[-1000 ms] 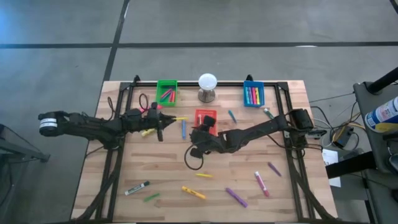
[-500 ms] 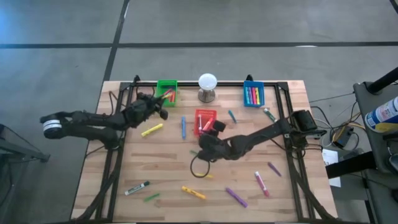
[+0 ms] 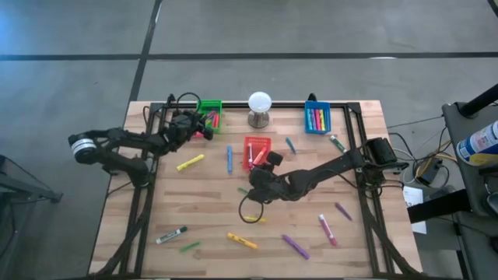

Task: Pick & Place Markers
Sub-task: Put the top yellow pen into the green bin, then put the top green pen into the green bin

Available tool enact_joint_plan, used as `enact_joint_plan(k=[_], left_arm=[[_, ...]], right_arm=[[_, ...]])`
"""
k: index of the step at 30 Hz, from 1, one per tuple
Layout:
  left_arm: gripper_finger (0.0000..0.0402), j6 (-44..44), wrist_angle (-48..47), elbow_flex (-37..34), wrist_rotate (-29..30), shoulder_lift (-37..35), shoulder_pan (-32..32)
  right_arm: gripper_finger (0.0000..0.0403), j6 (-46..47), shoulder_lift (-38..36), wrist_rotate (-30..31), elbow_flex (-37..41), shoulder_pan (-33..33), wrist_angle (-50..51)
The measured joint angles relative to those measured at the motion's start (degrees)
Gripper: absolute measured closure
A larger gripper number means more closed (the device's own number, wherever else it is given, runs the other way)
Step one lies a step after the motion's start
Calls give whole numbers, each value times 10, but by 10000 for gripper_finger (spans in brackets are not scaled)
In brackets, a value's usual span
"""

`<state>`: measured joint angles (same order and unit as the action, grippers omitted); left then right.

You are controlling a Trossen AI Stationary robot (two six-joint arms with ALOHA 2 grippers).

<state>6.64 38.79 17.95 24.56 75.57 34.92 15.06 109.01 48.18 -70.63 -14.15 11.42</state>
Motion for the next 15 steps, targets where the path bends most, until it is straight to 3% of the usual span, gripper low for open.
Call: enact_joint_plan(k=[8,15], left_arm=[[322,-8,-26,1,4,-28,-2],[379,-7,-56,-22,-72,-115,-45]], right_arm=[[314,0,0,0,0,-3,2],[327,0,0,-3,0,-3,-7]])
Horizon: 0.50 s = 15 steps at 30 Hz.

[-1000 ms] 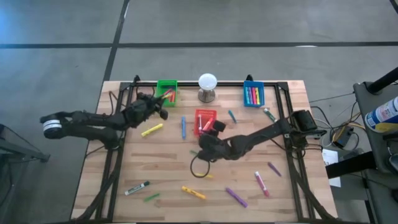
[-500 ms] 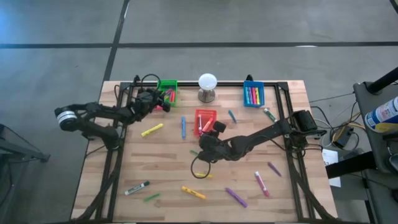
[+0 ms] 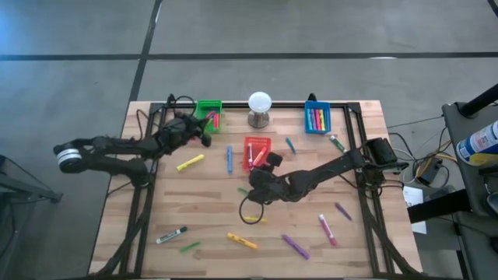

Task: Pick & Place Markers
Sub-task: Put the top green pen into the green bin

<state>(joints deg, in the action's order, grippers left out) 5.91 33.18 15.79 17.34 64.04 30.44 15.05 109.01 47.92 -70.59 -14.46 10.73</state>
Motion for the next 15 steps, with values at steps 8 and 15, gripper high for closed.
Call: enact_joint_plan(k=[8,15], left_arm=[[400,-14,65,-68,-28,-46,-131],[401,-39,140,-106,-82,-42,-209]], right_arm=[[335,0,0,-109,0,5,-39],[340,0,-1,-104,29,-30,-108]])
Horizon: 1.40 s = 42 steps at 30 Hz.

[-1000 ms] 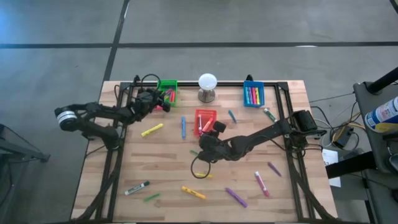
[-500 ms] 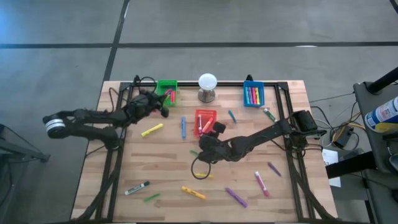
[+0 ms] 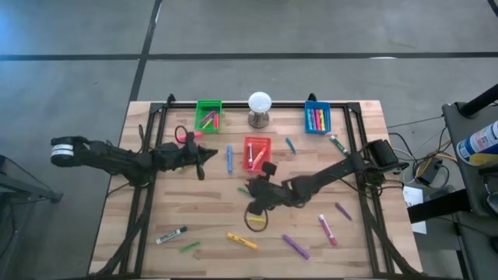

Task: Pick & Place Markers
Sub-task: Put the top green pen into the green bin

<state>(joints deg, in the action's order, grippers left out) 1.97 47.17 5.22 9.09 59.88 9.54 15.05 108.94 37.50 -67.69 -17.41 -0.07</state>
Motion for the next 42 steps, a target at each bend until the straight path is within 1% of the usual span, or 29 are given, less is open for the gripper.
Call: enact_joint_plan(k=[3,5,7,10,13,16,19,26,29,31,35,42], left_arm=[[401,-10,11,-6,-8,0,-14],[401,-13,16,-12,-8,0,-18],[401,-13,25,-19,-9,0,-20],[401,-13,27,-25,-10,1,-20],[401,-13,29,-28,-10,1,-20],[401,-13,35,-28,-15,3,-20],[401,-12,34,-28,-20,3,-20],[401,-9,34,-28,-22,3,-20],[401,-9,34,-28,-23,3,-20],[401,-9,34,-28,-23,3,-20],[401,-9,33,-28,-23,3,-20],[401,-9,33,-28,-23,4,-20]], right_arm=[[351,-15,-2,-1,47,-18,-115],[361,-23,-2,-2,81,-25,-173],[370,-12,-4,-11,107,-25,-200],[379,30,-6,-44,127,-23,-203],[377,43,-6,-62,136,-23,-195],[363,45,-6,-67,136,-30,-181],[340,48,-6,-68,116,-39,-135],[275,91,-6,-80,60,-56,-4],[253,129,-6,-80,51,-60,32],[243,146,-6,-81,52,-60,37],[234,151,-3,-77,59,-51,36],[245,152,20,-78,59,-18,15]])
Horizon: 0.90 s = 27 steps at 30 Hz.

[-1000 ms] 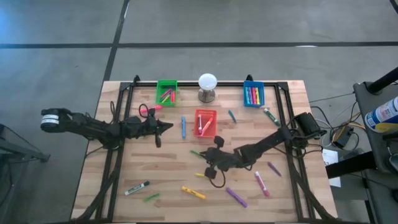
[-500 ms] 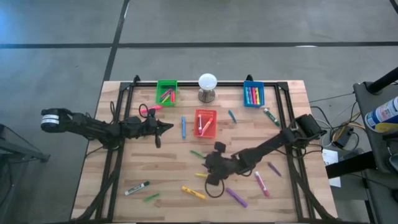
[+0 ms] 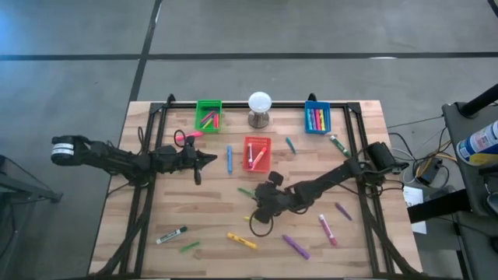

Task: Pick & Place Markers
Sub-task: Put the top green pen into the green bin

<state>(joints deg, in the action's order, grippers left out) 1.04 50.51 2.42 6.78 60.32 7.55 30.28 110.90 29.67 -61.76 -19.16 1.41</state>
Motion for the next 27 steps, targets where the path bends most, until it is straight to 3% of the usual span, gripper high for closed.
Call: enact_joint_plan(k=[12,20,27], left_arm=[[401,0,-2,0,1,3,0],[401,4,-8,5,1,3,0],[401,35,-160,59,-29,3,0]], right_arm=[[284,-2,44,-42,-1,28,-25],[357,-27,43,-42,0,34,-28],[394,-58,36,-40,-1,37,-21]])
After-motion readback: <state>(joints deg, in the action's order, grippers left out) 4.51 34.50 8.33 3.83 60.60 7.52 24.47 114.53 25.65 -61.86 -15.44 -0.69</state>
